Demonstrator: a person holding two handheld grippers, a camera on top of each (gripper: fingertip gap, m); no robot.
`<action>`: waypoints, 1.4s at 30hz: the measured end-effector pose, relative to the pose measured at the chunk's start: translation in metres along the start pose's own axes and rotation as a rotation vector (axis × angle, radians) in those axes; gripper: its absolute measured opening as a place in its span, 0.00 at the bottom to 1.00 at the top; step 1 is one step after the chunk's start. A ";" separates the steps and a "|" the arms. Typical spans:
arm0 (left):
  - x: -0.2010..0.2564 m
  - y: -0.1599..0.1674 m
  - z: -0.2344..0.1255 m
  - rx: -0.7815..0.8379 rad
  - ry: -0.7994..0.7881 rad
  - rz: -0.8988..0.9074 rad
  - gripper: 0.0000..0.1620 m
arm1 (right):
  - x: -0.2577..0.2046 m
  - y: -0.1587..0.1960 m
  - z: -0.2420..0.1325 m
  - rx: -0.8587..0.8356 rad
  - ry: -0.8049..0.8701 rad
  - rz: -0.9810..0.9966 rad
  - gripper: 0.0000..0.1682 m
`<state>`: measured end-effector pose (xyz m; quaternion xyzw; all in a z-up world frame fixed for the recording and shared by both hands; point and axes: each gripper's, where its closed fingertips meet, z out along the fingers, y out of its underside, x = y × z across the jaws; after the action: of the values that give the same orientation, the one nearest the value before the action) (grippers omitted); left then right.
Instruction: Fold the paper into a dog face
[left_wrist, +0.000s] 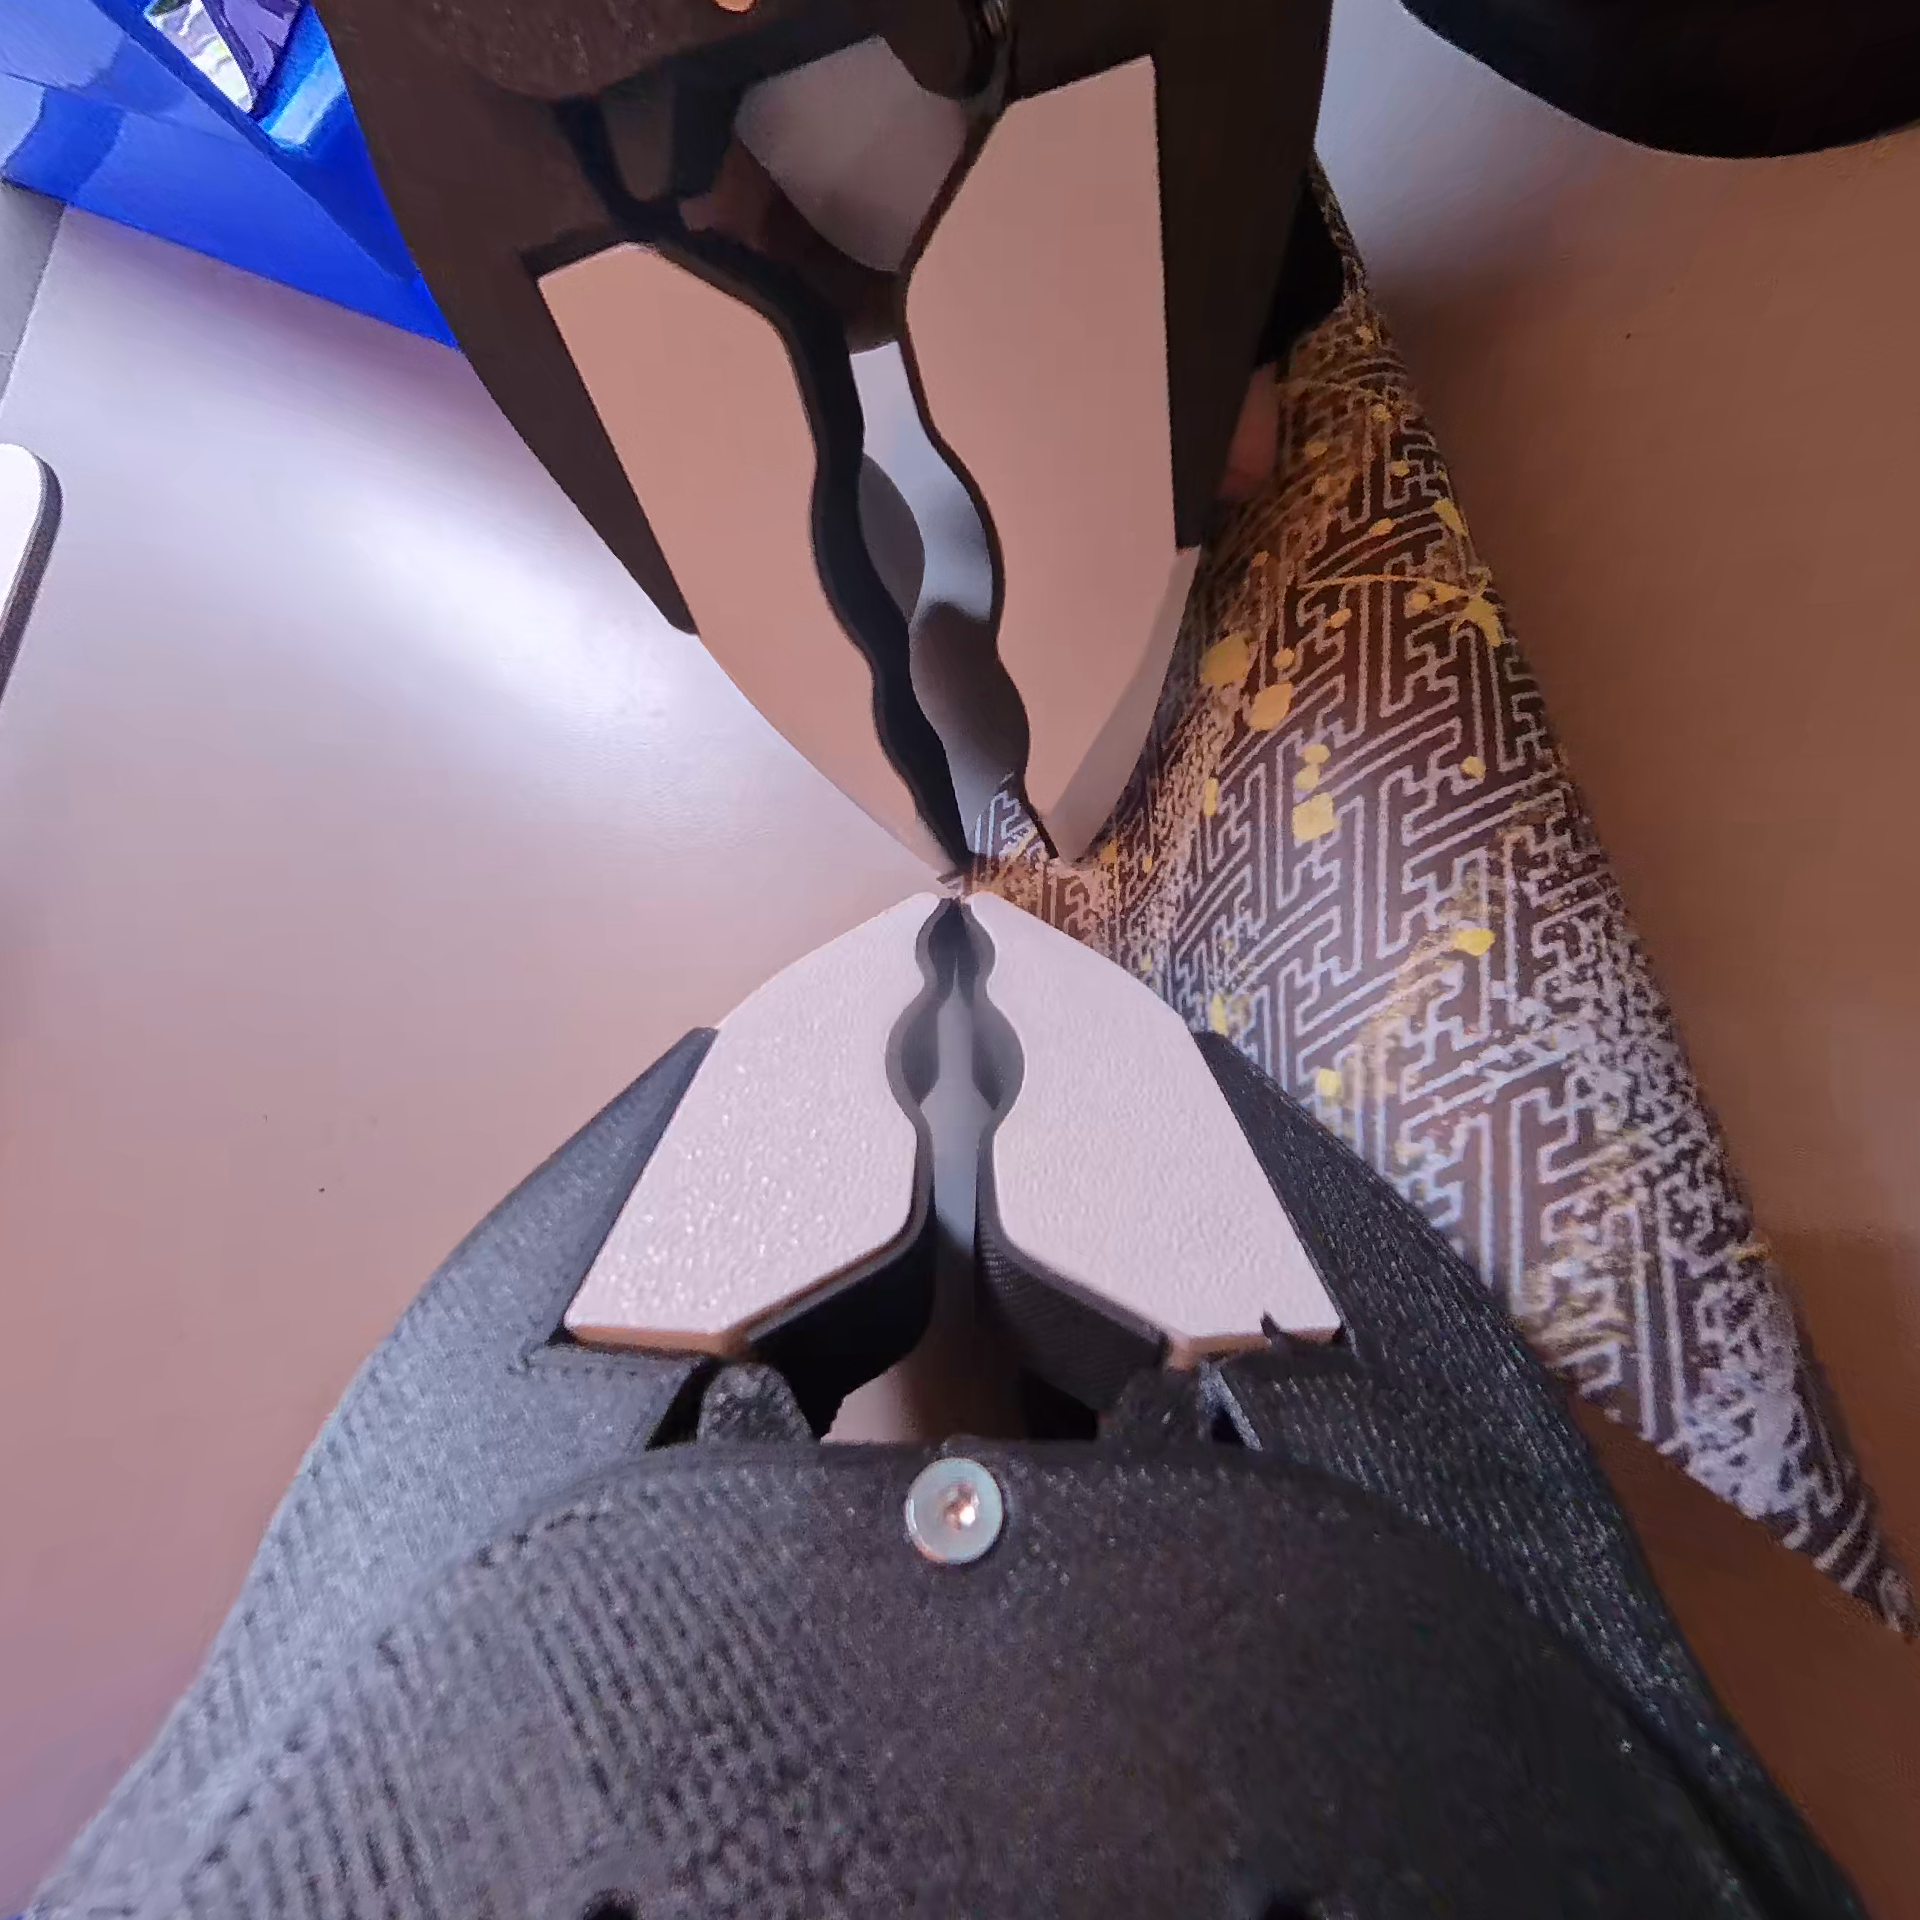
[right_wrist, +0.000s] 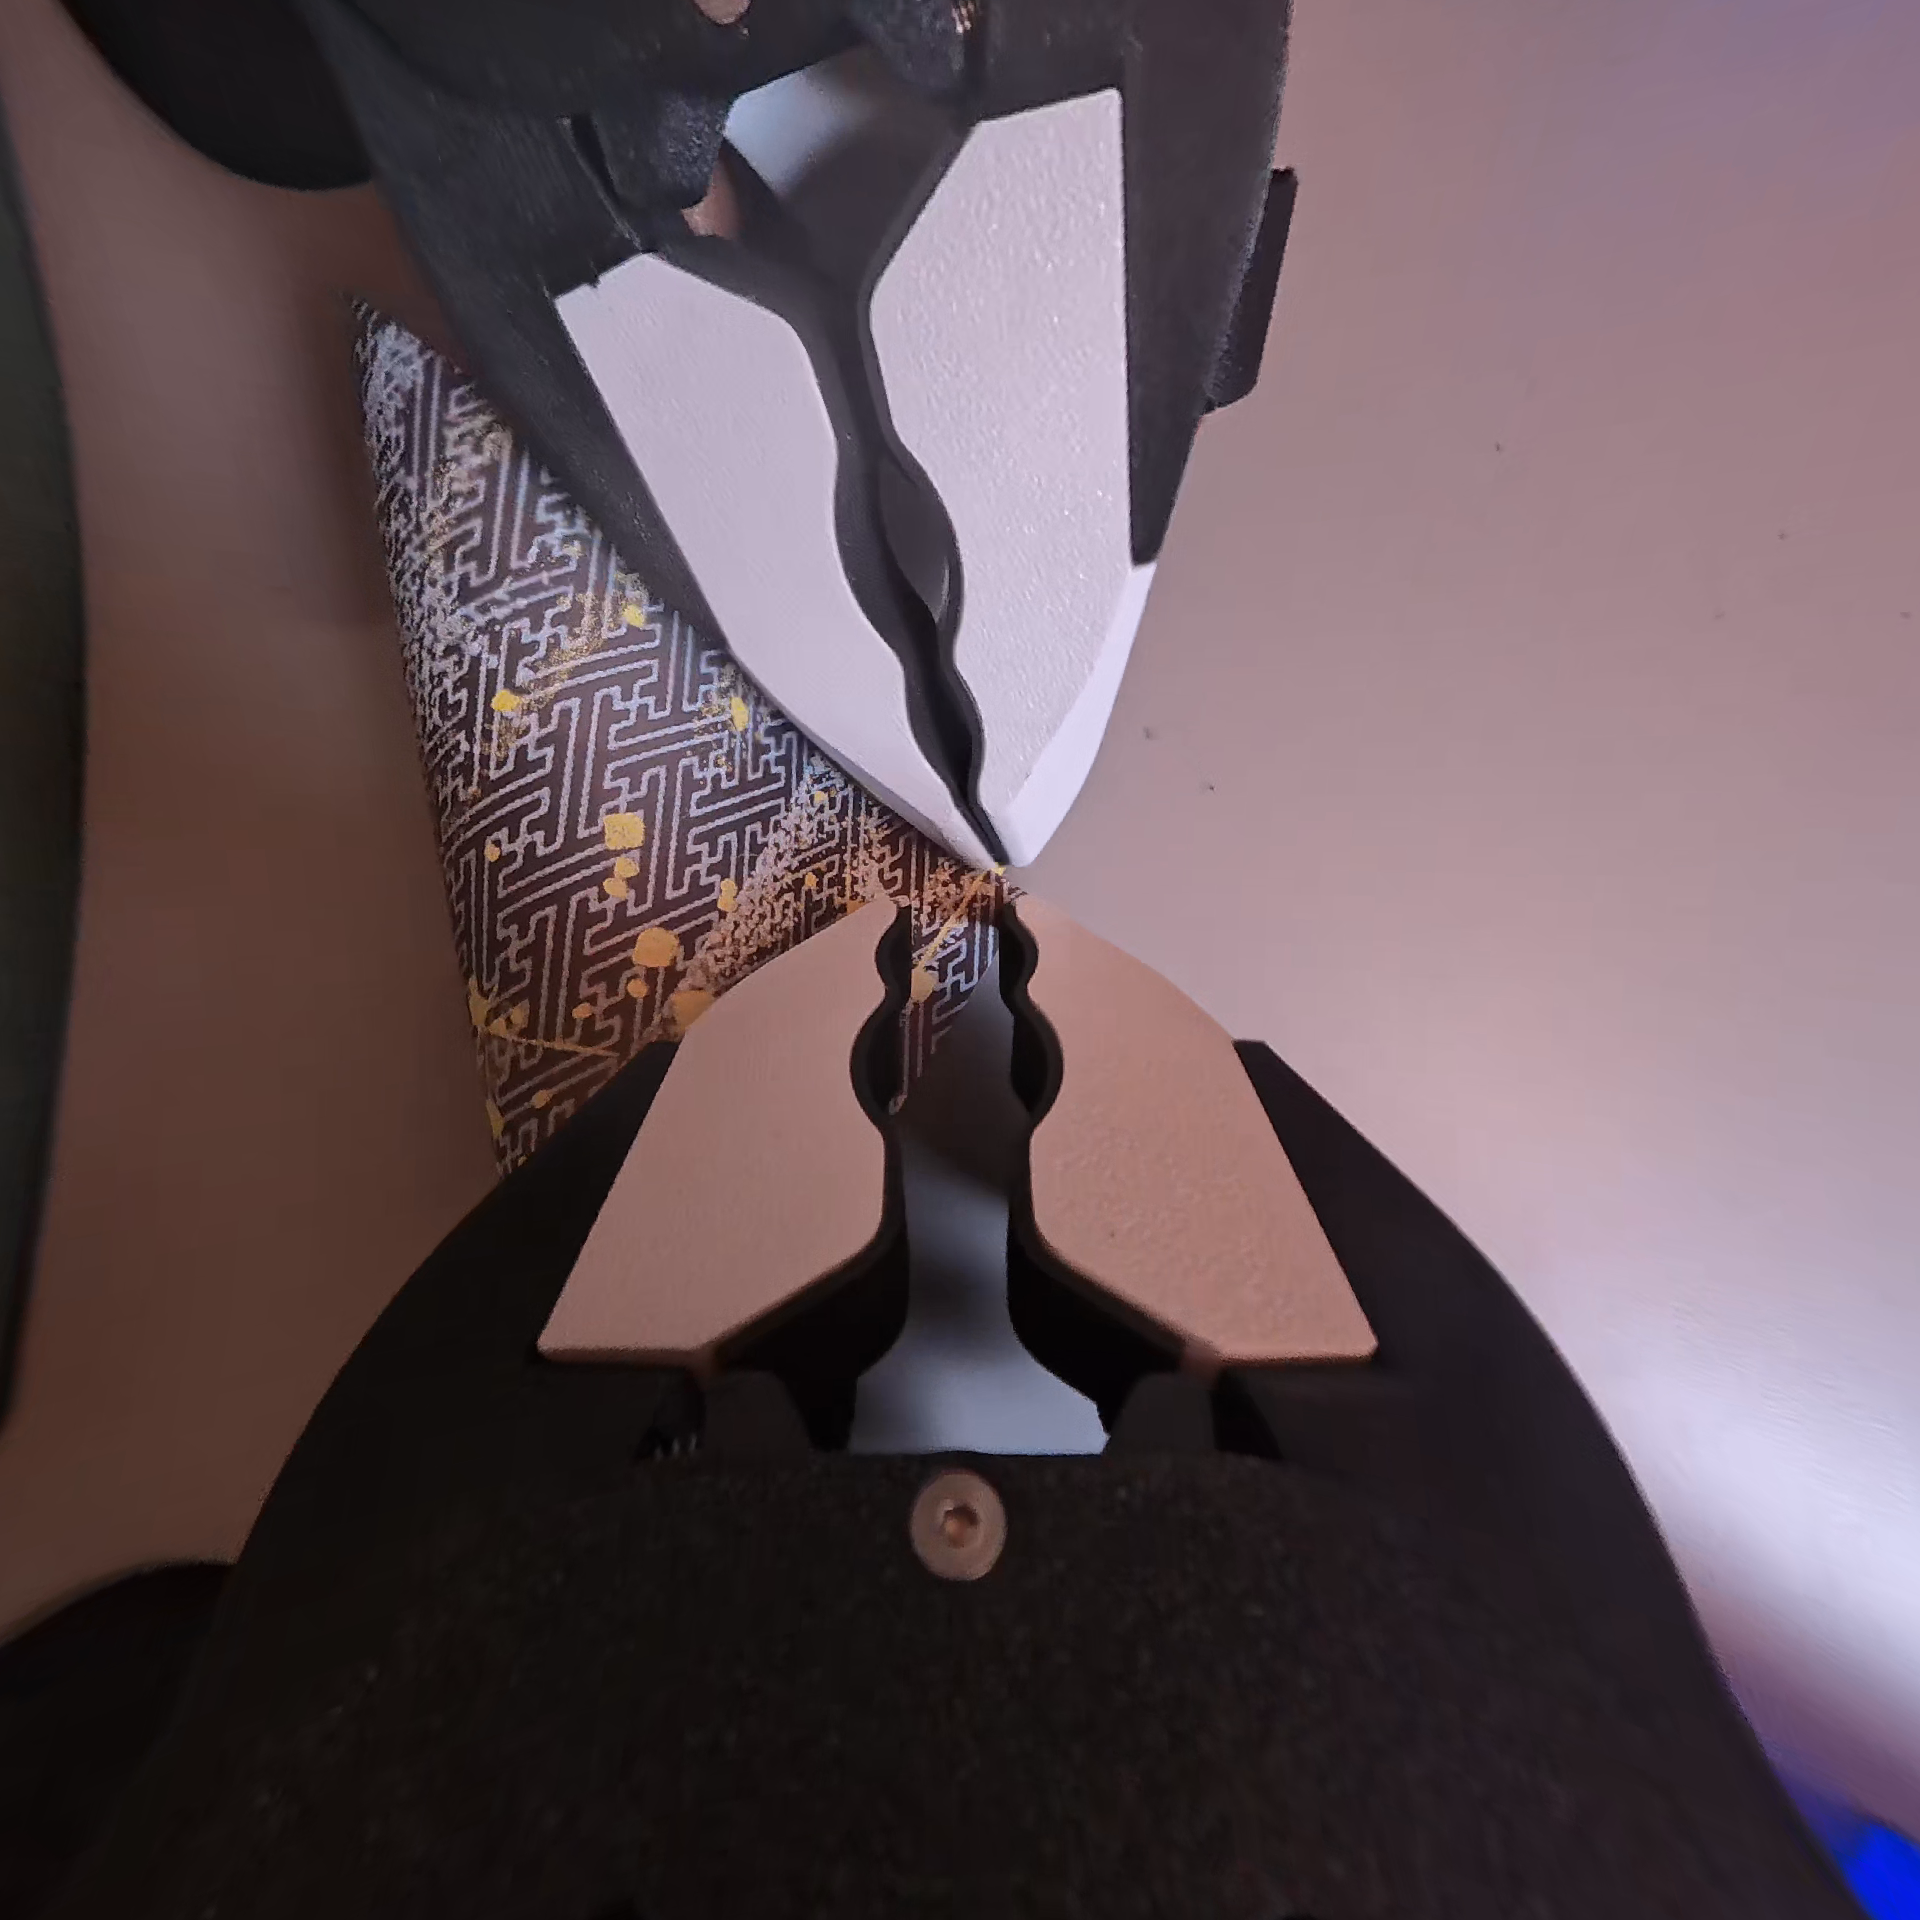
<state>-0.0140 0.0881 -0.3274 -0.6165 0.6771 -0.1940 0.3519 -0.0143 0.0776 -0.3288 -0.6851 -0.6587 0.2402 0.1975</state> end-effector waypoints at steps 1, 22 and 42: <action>0.000 0.000 0.000 0.000 -0.001 0.000 0.00 | -0.001 0.000 0.000 0.001 0.000 -0.008 0.09; 0.014 0.002 -0.007 -0.012 0.092 -0.002 0.00 | -0.009 -0.004 0.003 0.019 0.015 -0.098 0.10; 0.061 0.004 -0.076 0.029 0.154 -0.105 0.30 | -0.010 -0.004 0.003 -0.018 0.073 -0.085 0.09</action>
<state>-0.0706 0.0162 -0.2933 -0.6292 0.6661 -0.2687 0.2969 -0.0198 0.0678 -0.3283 -0.6664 -0.6818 0.2006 0.2252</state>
